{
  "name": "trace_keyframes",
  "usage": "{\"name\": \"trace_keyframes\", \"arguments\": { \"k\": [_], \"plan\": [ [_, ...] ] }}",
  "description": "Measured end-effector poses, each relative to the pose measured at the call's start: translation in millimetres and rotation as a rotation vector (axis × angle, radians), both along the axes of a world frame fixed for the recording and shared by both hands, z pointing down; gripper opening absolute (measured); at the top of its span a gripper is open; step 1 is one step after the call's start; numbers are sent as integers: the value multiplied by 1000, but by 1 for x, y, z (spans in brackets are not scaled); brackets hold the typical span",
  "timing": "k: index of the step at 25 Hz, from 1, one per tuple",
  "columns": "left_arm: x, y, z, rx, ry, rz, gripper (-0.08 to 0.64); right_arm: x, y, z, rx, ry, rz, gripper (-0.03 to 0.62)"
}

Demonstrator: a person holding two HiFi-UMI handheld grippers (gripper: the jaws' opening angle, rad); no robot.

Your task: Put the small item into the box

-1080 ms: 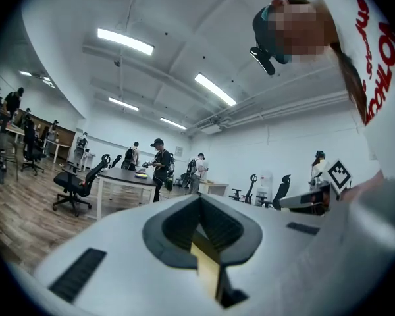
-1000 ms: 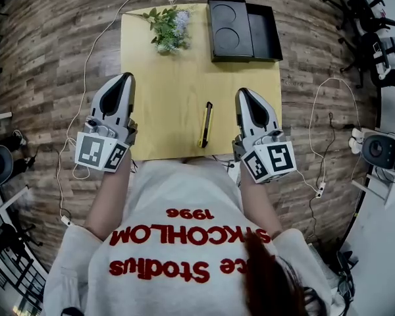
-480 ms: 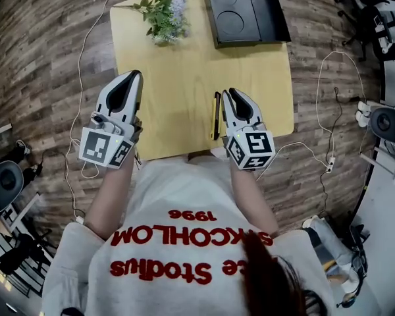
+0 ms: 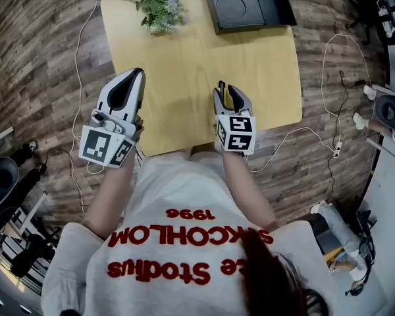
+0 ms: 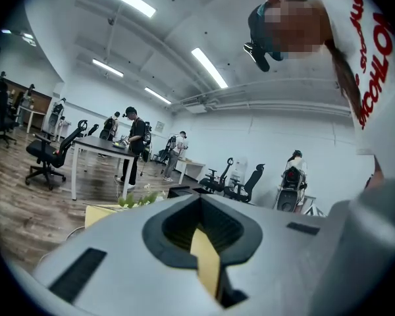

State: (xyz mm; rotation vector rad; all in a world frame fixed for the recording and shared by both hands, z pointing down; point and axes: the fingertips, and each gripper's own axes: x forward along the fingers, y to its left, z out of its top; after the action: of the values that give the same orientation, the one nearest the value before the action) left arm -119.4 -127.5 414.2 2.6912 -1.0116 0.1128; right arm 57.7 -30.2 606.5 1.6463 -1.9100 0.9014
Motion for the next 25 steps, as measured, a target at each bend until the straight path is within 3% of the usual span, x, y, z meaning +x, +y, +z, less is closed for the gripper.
{"name": "trace_keyframes", "arguments": {
  "k": [9, 11, 16, 20, 25],
  "plan": [
    [-1, 5, 10, -27, -10, 1, 8, -6, 7, 17, -45, 119, -33, 180],
    [-1, 5, 10, -27, -9, -4, 8, -11, 6, 16, -43, 111, -46, 137],
    [-1, 4, 7, -15, -6, -6, 8, -13, 2, 13, -37, 37, -61, 124],
    [-3, 3, 2, -3, -1, -22, 8, -12, -9, -9, 53, -53, -42, 121],
    [-6, -2, -7, 17, 7, -49, 8, -10, -37, -63, 253, -196, -8, 114]
  ]
}}
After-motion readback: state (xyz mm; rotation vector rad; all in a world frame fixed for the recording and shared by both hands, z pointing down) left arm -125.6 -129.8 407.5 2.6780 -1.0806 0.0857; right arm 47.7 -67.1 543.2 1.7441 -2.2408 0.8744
